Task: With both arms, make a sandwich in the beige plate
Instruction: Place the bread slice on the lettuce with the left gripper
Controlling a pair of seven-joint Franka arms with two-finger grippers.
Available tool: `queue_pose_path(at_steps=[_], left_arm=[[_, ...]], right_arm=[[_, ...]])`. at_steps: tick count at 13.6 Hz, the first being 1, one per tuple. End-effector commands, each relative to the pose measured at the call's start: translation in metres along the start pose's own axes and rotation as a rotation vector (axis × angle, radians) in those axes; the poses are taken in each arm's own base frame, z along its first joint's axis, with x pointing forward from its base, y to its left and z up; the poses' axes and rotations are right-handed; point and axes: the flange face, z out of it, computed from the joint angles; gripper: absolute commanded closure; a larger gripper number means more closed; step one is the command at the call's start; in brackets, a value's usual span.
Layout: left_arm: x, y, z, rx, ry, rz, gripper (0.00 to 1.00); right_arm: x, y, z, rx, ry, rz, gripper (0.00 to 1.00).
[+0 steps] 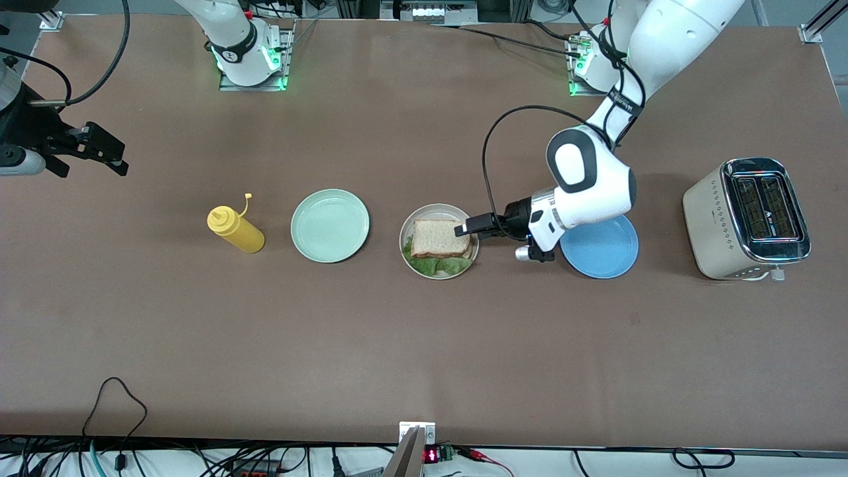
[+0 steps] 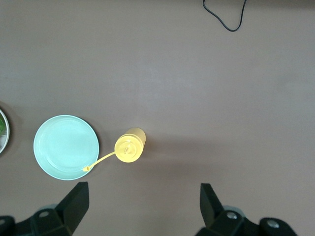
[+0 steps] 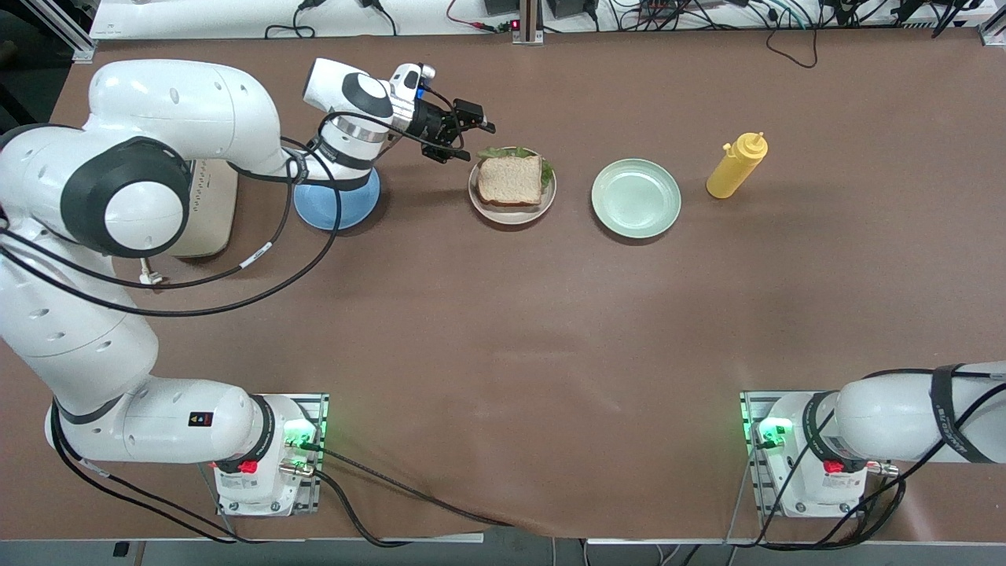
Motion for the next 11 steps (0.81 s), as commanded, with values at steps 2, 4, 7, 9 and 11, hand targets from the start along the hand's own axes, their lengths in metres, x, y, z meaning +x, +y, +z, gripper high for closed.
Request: queue_pose_path(at_steps=[2,4,7,9,11], left_arm=[[-0.003,-0.006,-0.043,0.084,0.021,0.113,0.0],[0.014,-0.014,-0.065,0.156,-0.041,0.226,0.0],[0.041,-0.017,-0.11,0.278,-0.193,0.388,0.0],[0.05,-0.022,-0.133,0.393,-0.278,0.479,0.0],[0.057,-0.037,-0.154,0.542,-0.369,0.551,0.0]], right_arm=[[0.002,-0.003,-0.007,-0.01,0.009,-0.003,0.0],[0.003,-0.003,-0.012,-0.011,0.02,-0.013,0.0],[0.005,-0.003,-0.017,-0.009,0.023,-0.009,0.0],[0.005,-0.002,-0.016,-0.008,0.022,-0.006,0.0],[0.005,-0.002,-0.016,-0.008,0.022,-0.004,0.0]])
